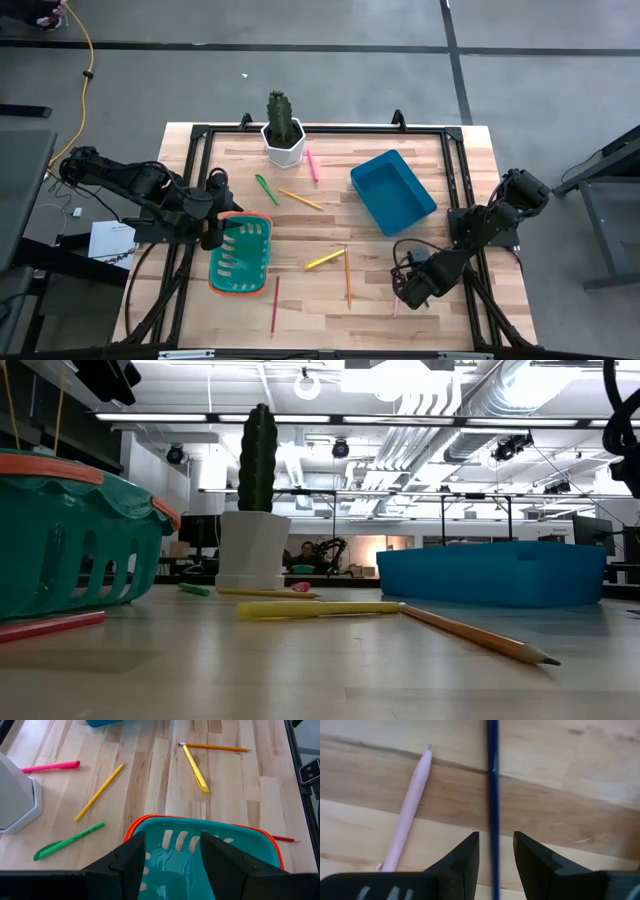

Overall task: Sort pens & pencils
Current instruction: Put the dark blue pencil into the blue bin

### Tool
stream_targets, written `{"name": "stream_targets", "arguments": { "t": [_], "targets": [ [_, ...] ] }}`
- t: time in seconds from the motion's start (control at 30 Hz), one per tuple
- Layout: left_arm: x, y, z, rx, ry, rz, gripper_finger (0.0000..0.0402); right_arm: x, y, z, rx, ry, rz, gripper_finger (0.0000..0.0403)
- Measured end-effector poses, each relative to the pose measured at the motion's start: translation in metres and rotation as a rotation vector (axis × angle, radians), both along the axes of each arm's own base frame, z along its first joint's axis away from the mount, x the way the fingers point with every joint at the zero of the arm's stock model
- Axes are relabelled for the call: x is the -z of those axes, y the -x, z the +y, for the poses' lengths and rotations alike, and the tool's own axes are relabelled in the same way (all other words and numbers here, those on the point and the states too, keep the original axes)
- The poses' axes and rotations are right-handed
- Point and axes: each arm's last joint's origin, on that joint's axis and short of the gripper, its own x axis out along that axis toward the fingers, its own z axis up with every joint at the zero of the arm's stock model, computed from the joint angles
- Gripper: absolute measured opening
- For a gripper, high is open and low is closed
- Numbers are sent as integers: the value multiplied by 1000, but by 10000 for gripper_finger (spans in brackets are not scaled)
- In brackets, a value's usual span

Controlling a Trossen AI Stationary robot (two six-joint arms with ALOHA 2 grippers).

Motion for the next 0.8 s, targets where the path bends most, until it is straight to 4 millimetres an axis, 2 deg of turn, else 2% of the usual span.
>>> {"name": "stream_targets", "arguments": {
  "t": [0.2, 0.8],
  "targets": [
    [0, 0, 0, 0, 0, 0, 175, 4, 5, 3, 10, -9, 0, 113],
    [0, 0, 0, 0, 0, 1, 175, 3, 2, 7, -8, -47, -24, 113]
  ]
}}
